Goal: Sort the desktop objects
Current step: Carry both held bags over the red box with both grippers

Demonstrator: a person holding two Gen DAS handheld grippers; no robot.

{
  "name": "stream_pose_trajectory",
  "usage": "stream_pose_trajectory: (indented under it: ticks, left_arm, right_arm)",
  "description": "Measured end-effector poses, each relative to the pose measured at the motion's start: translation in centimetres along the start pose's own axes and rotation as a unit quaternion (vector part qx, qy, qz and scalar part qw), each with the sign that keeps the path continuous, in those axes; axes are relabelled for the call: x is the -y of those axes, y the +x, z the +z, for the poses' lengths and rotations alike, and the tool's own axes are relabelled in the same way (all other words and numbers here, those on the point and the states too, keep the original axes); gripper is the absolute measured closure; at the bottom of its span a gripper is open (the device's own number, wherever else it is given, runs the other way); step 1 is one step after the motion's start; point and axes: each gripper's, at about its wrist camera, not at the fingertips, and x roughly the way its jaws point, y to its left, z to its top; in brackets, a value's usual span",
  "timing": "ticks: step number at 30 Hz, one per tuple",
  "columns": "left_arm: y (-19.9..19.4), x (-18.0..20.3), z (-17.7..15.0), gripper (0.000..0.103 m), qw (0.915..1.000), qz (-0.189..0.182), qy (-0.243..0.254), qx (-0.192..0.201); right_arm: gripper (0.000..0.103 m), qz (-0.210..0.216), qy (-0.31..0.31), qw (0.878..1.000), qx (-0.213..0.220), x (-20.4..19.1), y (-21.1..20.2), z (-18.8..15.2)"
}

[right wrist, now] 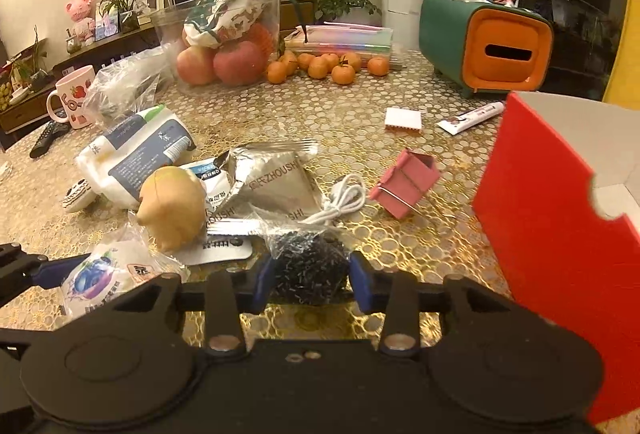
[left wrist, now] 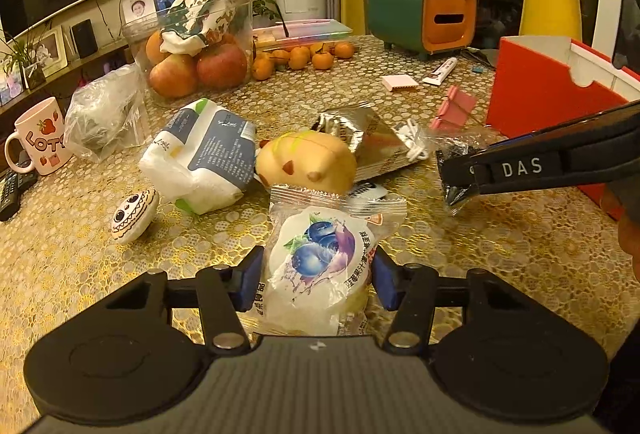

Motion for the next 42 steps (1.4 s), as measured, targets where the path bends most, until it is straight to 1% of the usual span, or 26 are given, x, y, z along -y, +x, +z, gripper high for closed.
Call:
stream_pose_trajectory:
  ticks: [6, 12, 21, 27, 35, 42]
  left_arm:
    - [-1.9, 1.6, 0.1, 0.049, 1.0000, -0.008, -0.001, 0.001]
    - [-4.4, 3.6, 0.9, 0.049, 0.9998, -0.016, 0.002, 0.015]
    - [-8.2, 6.5, 3.3, 0.049, 0.9989, -0.036, 0.004, 0.030]
    - [-10.5, 8.6, 5.4, 0.049, 0.9972, -0.056, 0.013, 0.048]
    - [-11.5, 11.7, 7.9, 0.049, 0.9942, -0.077, 0.043, 0.061]
    - [-10.8, 15.1, 9.9, 0.049, 0.9901, -0.098, 0.077, 0.065]
  right_arm:
    - [0.064, 0.006, 0.005, 1.000, -0.003, 0.9, -2.6, -0.7]
    - [0.064, 0.015, 0.011, 1.000, 0.004, 2.1, -6.3, -1.2]
    - [0.064, 0.029, 0.021, 0.999, 0.020, 4.7, -12.3, -1.2]
    - [0.064, 0.025, 0.010, 0.999, 0.037, 6.5, -16.0, -0.7]
    - [0.064, 0.020, 0.022, 0.999, 0.043, 9.5, -18.7, 0.1]
    - [0.064, -0.009, 0.034, 0.998, 0.051, 12.9, -19.3, 0.4]
